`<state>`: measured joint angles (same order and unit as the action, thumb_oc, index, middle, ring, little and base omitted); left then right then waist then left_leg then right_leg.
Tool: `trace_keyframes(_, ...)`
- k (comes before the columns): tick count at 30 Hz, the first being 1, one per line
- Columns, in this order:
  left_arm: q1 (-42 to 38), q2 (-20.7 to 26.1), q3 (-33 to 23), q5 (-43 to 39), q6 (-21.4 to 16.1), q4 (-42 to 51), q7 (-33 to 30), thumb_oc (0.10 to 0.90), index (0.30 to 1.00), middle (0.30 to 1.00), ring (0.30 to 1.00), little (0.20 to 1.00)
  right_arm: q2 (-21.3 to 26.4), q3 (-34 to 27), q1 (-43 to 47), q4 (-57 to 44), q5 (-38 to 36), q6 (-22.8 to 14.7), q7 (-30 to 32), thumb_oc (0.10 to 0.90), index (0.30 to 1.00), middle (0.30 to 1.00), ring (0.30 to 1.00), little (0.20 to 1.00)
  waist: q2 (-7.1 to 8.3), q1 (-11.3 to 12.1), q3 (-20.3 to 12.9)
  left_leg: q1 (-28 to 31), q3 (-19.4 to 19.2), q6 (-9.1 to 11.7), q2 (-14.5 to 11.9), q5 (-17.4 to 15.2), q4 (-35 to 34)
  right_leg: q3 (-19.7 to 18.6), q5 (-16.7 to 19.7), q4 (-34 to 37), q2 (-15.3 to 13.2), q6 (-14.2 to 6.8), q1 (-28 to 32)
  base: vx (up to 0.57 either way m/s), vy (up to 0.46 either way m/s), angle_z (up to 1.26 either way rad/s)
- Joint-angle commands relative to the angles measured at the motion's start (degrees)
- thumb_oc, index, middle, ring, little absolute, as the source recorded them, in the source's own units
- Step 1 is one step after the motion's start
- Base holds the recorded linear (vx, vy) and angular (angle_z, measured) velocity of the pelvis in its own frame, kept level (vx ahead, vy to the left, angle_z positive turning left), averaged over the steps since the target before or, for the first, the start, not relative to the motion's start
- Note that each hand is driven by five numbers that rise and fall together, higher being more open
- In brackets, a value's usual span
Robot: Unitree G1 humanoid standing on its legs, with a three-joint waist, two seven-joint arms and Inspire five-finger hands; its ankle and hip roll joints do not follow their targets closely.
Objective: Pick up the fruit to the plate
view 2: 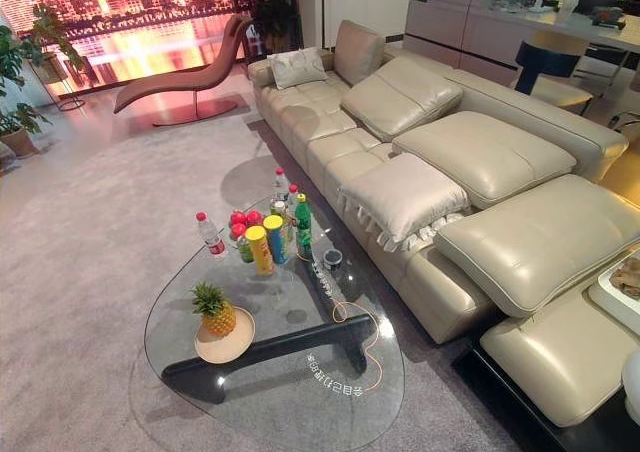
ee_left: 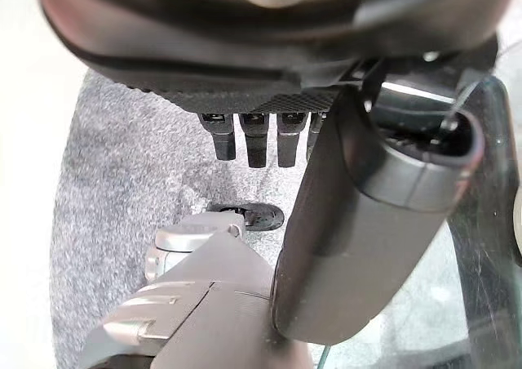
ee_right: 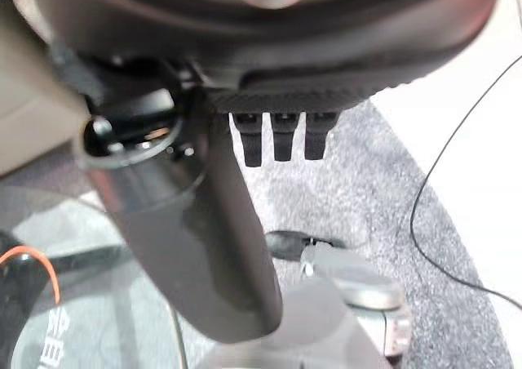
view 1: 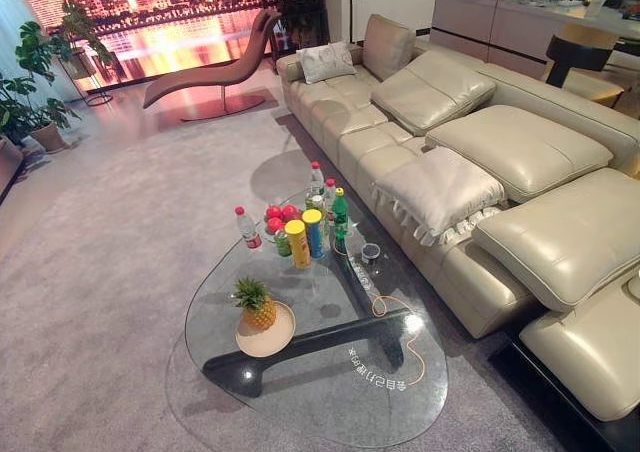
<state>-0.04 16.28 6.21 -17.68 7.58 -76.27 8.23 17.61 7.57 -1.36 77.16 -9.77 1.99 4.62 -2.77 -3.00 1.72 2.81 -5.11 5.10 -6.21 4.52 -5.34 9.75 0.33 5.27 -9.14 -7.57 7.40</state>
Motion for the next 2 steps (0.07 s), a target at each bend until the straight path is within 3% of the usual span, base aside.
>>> trace_keyframes(1,-6.3,0.8,0.9,3.1,0.0,-2.7,1.6,0.800,0.900,0.900,0.900,0.900,0.1,1.5,5.9,1.8,2.2,0.2,-0.1,0.800,0.900,0.900,0.900,0.900,1.31,1.0,2.5,3.6,-4.2,0.9,-0.7,-4.7,0.3,2.2,1.6,-0.7,-1.9,-1.6,-0.5,0.01,0.010,-0.13)
trace_keyframes(2,-6.4,0.7,1.1,3.0,-0.1,-2.7,1.6,0.800,0.900,0.900,0.900,0.900,0.1,1.8,6.0,1.7,2.2,0.3,-0.1,0.800,0.900,0.900,0.900,0.900,1.28,0.9,2.6,3.6,-4.2,0.9,-0.7,-4.7,0.3,2.3,1.6,-0.7,-1.9,-1.6,-0.5,0.01,0.011,-0.13)
